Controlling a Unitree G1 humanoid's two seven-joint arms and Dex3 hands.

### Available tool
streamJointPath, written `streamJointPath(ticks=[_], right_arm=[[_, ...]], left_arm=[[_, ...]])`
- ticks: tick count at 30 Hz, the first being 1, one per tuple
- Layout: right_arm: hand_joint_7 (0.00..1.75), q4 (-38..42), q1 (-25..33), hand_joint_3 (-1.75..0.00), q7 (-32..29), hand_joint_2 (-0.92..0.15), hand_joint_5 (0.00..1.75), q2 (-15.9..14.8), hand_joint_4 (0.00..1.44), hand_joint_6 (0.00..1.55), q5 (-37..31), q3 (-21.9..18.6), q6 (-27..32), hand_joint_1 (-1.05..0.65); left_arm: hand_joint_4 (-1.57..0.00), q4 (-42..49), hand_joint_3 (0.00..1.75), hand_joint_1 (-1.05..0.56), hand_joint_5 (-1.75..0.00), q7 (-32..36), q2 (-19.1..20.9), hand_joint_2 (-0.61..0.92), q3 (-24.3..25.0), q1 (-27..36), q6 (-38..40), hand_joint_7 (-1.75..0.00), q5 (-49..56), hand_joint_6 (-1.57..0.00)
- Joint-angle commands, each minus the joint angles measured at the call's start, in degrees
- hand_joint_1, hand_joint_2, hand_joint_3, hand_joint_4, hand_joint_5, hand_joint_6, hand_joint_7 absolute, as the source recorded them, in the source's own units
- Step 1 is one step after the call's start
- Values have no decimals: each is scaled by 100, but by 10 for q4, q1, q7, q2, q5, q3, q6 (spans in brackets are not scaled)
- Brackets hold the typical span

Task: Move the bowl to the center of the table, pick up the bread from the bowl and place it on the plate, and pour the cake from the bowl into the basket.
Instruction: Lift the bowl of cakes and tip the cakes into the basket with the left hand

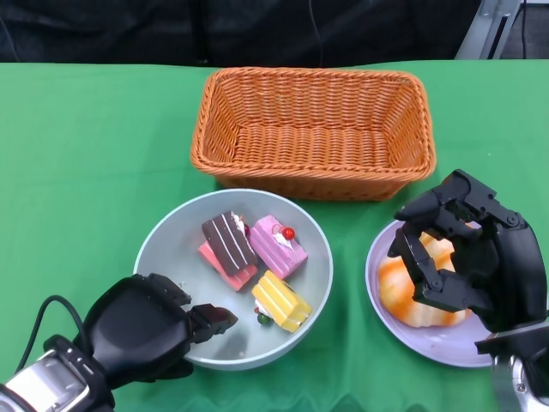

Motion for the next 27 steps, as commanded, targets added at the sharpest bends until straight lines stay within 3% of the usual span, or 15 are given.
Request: streamJointPath(ticks=[1, 27], right_arm=[[127, -4, 3, -105, -1, -52, 161, -1, 70, 64, 5, -1, -6, 1], [128, 9, -2, -103, 1, -52, 162, 0, 68, 62, 5, -2, -10, 0]], left_arm=[[-83, 30, 21, -50, -4, 9, 2, 92, -18, -6, 4, -1, 9, -70], [-87, 74, 23, -50, -5, 41, 1, 92, -56, -30, 18, -1, 12, -72]])
